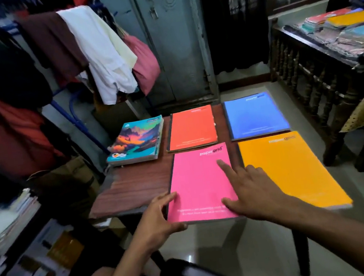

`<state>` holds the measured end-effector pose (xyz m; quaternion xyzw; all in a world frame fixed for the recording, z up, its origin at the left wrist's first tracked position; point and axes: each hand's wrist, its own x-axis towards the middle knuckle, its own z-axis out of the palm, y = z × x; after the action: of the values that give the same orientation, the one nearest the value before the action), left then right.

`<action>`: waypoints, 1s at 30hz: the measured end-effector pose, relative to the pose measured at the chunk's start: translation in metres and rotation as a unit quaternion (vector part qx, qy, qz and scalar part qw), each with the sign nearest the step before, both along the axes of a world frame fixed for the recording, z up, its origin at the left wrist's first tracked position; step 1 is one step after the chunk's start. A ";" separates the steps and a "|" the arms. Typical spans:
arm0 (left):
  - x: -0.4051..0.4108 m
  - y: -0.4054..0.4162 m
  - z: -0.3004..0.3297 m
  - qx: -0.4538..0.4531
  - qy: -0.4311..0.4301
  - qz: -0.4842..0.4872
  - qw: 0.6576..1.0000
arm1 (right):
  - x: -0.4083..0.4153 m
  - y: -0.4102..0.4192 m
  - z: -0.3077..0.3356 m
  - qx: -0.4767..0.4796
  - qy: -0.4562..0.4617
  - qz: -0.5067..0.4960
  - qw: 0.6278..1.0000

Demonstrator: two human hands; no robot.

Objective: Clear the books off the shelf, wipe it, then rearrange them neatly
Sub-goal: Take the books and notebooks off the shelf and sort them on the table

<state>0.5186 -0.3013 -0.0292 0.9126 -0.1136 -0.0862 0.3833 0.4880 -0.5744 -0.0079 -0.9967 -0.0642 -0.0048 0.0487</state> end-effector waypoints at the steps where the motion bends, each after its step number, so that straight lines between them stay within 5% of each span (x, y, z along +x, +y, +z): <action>1: 0.002 0.004 -0.001 0.018 -0.009 0.006 1.000 | 0.006 0.007 0.000 -0.026 0.005 0.007 1.000; 5: 0.009 0.009 0.002 0.020 -0.026 0.028 0.999 | 0.022 0.020 0.006 -0.081 0.031 0.012 0.996; 8: 0.001 0.005 0.010 -0.130 0.023 0.054 0.990 | 0.021 0.026 0.008 -0.100 0.024 0.033 0.994; 13: -0.009 0.007 0.010 -0.301 0.011 0.212 0.930 | 0.013 0.065 0.007 -0.034 0.048 0.100 0.993; 19: -0.039 0.085 0.005 -0.380 -0.021 0.351 0.856 | 0.015 0.127 0.012 -0.003 0.039 0.227 0.973; 24: -0.021 0.148 -0.002 -0.334 -0.045 0.428 0.839 | 0.038 0.186 0.001 -0.013 0.017 0.289 0.957; 30: 0.025 0.163 -0.002 -0.167 -0.084 0.398 0.898 | 0.074 0.215 -0.002 0.014 0.003 0.250 0.968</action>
<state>0.5438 -0.1382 -0.0311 0.8081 0.2144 0.1708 0.5214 0.5620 -0.3598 -0.0095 -0.9484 -0.3108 0.0096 0.0625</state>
